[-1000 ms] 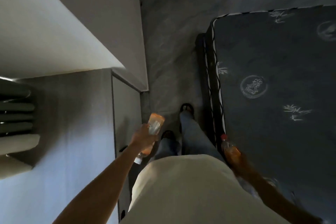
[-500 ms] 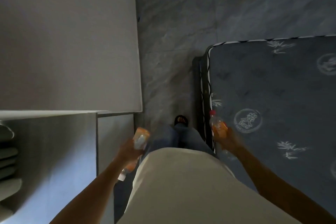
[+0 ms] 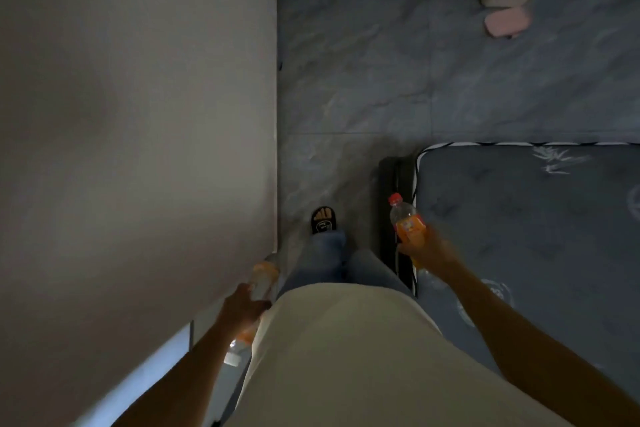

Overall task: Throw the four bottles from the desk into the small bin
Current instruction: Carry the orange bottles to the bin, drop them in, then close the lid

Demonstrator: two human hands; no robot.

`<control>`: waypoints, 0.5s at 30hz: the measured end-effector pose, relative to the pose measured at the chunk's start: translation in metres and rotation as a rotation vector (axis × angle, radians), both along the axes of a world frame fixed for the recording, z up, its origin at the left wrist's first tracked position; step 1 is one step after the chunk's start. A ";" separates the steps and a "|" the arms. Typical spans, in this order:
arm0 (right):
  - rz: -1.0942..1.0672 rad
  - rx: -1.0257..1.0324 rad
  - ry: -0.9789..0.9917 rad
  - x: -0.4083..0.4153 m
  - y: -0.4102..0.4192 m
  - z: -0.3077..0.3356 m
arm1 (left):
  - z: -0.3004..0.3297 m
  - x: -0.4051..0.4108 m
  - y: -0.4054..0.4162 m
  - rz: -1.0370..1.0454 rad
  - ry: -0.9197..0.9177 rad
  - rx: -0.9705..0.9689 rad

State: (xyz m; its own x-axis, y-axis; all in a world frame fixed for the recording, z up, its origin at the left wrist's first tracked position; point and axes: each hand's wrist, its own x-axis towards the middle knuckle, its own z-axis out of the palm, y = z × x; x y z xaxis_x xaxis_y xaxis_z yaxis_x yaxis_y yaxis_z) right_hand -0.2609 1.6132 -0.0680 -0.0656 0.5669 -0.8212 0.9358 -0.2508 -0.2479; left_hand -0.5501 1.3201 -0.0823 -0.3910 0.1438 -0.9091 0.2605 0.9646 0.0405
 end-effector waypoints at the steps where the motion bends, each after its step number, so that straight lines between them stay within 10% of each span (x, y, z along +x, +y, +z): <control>1: -0.014 0.005 -0.008 -0.002 0.005 0.001 | 0.001 -0.012 0.022 -0.017 -0.006 0.013; 15: -0.131 -0.131 -0.198 0.026 0.079 -0.003 | 0.031 -0.098 0.358 -0.121 -0.050 0.323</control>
